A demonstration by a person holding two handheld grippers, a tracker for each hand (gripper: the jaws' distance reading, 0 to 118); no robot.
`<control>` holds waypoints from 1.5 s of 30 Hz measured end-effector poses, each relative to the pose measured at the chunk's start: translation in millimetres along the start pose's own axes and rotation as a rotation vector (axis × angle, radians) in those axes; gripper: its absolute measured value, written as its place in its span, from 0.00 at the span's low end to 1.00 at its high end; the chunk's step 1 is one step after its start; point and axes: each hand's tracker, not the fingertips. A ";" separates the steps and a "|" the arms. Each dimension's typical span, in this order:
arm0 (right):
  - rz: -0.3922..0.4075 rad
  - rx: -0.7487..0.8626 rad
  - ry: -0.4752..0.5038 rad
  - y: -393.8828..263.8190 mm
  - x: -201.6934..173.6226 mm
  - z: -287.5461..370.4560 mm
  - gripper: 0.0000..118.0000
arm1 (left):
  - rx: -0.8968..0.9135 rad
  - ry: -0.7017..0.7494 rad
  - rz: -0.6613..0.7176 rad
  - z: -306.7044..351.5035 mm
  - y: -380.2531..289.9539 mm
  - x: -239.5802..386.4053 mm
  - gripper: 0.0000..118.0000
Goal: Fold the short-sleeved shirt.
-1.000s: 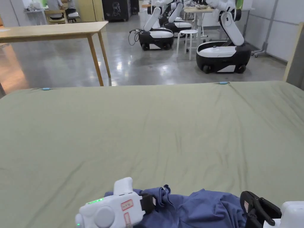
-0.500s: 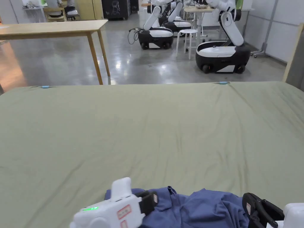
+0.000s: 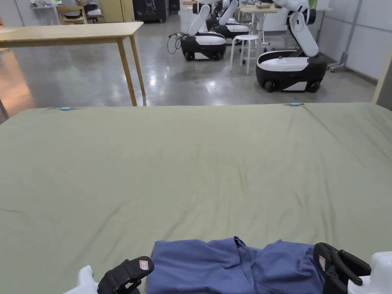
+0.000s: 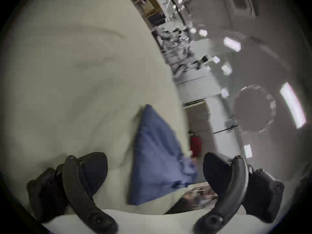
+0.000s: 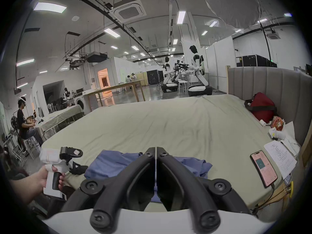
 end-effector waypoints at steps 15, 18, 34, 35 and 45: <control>0.014 0.031 -0.045 12.1 -1.4 16.0 0.02 | 0.036 0.246 -0.074 -22.5 0.2 27.5 0.07; 0.007 0.039 -0.042 12.3 0.0 17.3 0.02 | 0.130 0.368 -0.265 15.8 25.2 53.2 0.07; 0.030 0.032 -0.063 5.4 10.8 24.7 0.02 | -0.281 0.722 -1.493 -178.7 -171.1 183.0 0.07; 0.029 0.033 -0.068 5.4 13.5 26.5 0.02 | -0.298 0.762 -1.507 -190.5 -177.9 174.1 0.07; -0.001 0.018 -0.054 7.9 25.7 22.4 0.02 | -0.050 0.405 -1.177 -109.8 -118.7 219.4 0.78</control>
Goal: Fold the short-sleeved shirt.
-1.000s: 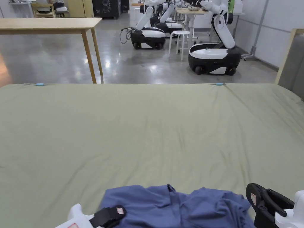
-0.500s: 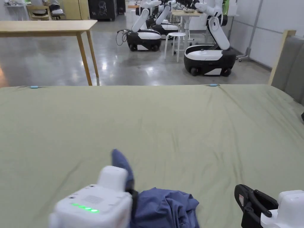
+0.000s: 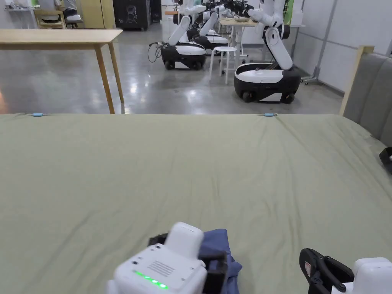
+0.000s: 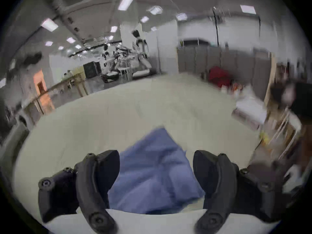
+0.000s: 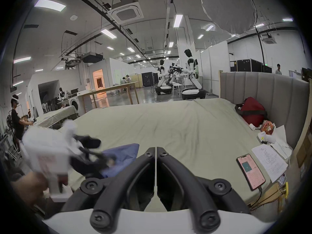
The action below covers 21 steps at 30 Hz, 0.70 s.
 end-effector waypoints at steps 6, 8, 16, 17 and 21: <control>-0.033 -0.025 0.045 -4.0 -5.5 -13.4 0.02 | -0.047 -0.126 0.428 -15.5 -8.0 -74.6 0.55; -0.045 -0.037 0.059 -4.8 -7.2 -18.0 0.02 | -0.052 -0.158 0.529 -41.9 -26.7 -69.7 0.09; -0.063 -0.090 0.047 -8.6 -2.9 -33.4 0.02 | -0.153 -0.332 0.602 -113.9 -83.1 16.5 0.08; -0.064 -0.094 0.049 -9.0 -2.8 -34.5 0.02 | -0.182 -0.302 0.607 -118.7 -85.8 19.4 0.08; -0.076 -0.116 0.076 -8.0 -7.3 -45.9 0.02 | -0.172 -0.314 0.617 -111.4 -83.1 10.8 0.08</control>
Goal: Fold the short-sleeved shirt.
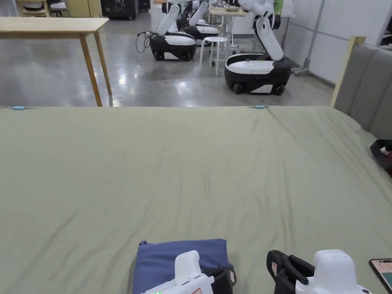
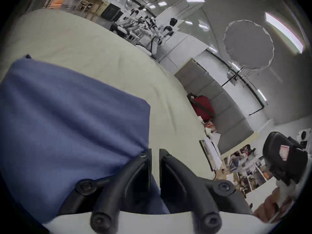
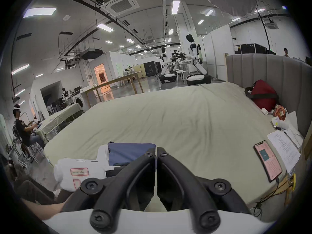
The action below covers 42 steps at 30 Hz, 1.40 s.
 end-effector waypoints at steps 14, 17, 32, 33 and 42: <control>-0.485 -0.161 0.236 -61.5 -8.1 -149.4 0.02 | 0.143 0.169 0.002 162.2 39.4 -88.8 0.88; -0.476 -0.205 0.192 -79.5 7.3 -155.5 0.02 | 0.103 0.085 0.161 155.7 40.0 -124.5 0.89; -0.359 -0.198 0.223 -58.6 7.9 -136.2 0.02 | -0.025 -0.051 0.433 81.9 41.6 -135.2 0.22; -0.343 -0.203 0.227 -55.8 3.5 -132.4 0.02 | -0.018 -0.017 0.352 93.3 48.4 -129.9 0.21; -0.262 -0.198 0.243 -51.4 -46.8 -113.7 0.02 | 0.082 0.167 0.193 275.2 117.6 -225.9 0.21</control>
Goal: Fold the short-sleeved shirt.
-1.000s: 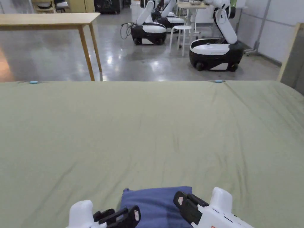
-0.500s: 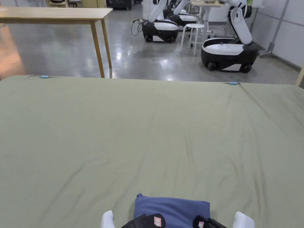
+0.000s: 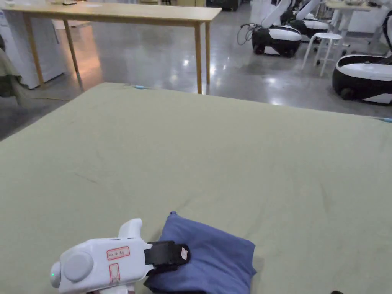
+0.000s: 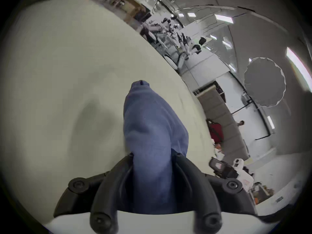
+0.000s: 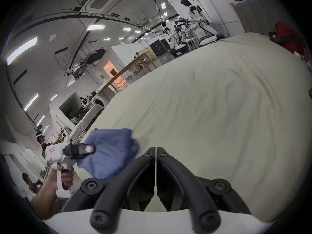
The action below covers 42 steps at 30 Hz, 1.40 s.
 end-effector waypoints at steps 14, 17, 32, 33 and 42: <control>0.061 -0.027 0.051 -27.0 -72.1 -29.0 0.02 | 0.020 0.161 0.121 142.1 110.5 -187.1 0.21; 0.079 -0.034 0.045 -26.0 -75.6 -30.3 0.02 | 0.054 0.180 0.089 160.4 102.3 -181.2 0.79; 0.242 0.176 -0.116 51.8 -64.6 54.1 0.02 | 0.404 0.494 -0.441 146.8 38.0 64.7 0.13; 0.274 0.210 -0.147 65.6 -64.7 63.7 0.02 | 0.427 0.446 -0.469 132.5 30.3 88.7 0.13; 0.512 0.485 -0.327 182.5 -76.3 129.4 0.02 | 0.623 0.306 -0.732 40.2 -3.3 310.1 0.09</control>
